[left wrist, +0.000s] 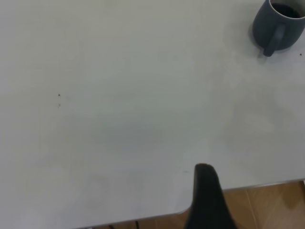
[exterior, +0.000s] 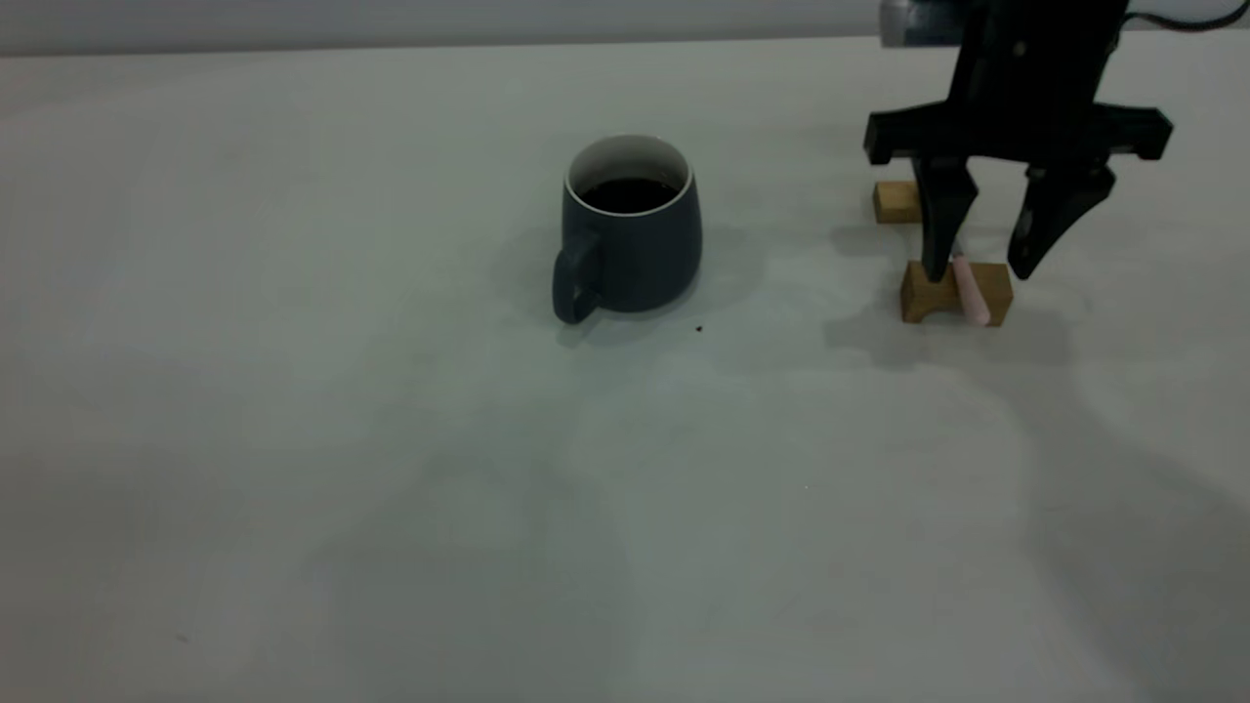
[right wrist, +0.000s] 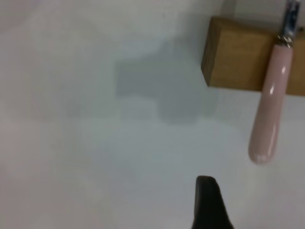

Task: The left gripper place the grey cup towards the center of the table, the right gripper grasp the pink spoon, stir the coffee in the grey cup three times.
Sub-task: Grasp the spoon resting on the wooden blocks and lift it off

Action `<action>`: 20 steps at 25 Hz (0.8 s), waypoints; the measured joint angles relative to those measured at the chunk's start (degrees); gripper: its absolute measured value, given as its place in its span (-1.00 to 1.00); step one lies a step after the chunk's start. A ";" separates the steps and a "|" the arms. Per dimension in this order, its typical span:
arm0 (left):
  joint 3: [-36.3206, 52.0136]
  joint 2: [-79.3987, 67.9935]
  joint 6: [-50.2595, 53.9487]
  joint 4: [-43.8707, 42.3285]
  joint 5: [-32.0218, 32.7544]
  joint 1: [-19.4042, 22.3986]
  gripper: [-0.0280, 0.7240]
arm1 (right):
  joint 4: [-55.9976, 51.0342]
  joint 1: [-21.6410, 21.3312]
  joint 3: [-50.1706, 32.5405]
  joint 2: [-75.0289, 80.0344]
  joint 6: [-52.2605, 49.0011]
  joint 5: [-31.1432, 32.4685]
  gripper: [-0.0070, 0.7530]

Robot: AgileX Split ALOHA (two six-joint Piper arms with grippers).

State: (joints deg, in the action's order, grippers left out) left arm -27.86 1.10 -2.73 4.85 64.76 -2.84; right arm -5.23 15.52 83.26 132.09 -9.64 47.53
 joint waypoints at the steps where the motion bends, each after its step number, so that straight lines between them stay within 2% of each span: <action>1: 0.00 0.00 0.00 0.00 0.00 0.00 0.58 | 0.15 0.00 0.57 0.77 0.00 0.00 0.39; 8: 0.00 0.00 0.00 0.00 0.00 0.00 0.58 | 1.38 0.00 1.40 4.07 0.00 0.03 0.39; 20: 0.00 0.00 0.00 0.00 0.00 0.00 0.58 | 0.76 0.00 1.46 6.78 0.00 -3.97 0.39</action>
State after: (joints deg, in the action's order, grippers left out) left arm -27.86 1.10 -2.73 4.85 64.76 -2.84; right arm -4.47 15.52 84.72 138.87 -9.64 43.55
